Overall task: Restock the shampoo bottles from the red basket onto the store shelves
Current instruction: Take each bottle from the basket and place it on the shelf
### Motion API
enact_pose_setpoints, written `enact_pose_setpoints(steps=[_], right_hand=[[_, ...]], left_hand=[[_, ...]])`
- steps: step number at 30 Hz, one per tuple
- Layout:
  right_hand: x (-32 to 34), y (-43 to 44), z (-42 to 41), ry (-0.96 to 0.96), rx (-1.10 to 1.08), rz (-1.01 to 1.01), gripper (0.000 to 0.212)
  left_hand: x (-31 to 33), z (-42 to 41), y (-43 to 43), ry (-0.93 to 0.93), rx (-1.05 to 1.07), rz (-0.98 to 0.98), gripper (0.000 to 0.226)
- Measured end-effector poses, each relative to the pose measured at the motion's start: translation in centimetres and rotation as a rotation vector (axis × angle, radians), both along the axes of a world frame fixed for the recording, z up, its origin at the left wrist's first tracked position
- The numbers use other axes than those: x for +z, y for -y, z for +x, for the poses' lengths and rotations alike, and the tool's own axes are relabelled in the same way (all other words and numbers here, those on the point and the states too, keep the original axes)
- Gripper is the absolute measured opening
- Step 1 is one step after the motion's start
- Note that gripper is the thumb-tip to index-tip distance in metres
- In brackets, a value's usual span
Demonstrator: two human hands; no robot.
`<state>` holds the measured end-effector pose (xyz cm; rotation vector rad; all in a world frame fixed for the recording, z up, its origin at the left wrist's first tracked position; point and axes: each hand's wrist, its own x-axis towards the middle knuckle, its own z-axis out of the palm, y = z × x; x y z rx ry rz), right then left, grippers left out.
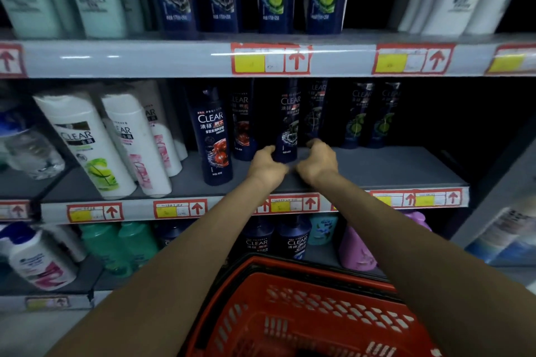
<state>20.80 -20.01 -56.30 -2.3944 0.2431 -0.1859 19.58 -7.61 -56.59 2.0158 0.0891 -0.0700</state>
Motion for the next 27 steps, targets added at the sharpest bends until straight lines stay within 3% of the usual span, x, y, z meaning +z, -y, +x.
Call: enact_pose_setpoints(steps=[5, 11, 16, 22, 27], right_hand=[[2.4, 2.3, -4.5, -0.088, 0.070, -0.107, 0.065], [5.9, 3.9, -10.5, -0.141, 0.208, -0.241, 0.100], [6.2, 4.7, -16.6, -0.160, 0.325, -0.368, 0.115], [1.5, 7.3, -23.5, -0.251, 0.429, -0.434, 0.115], [-6.4, 9.1, -27.8, -0.436, 0.506, -0.503, 0.113]], left_hand=[[1.9, -3.9, -1.1, -0.023, -0.120, 0.190, 0.082], [4.4, -9.0, -2.4, 0.078, -0.217, 0.400, 0.082], [5.2, -14.0, -3.5, 0.139, -0.303, 0.536, 0.083], [2.3, -20.1, -4.4, 0.210, -0.421, 0.631, 0.082], [-4.1, -22.8, -3.8, 0.142, -0.549, 0.758, 0.086]])
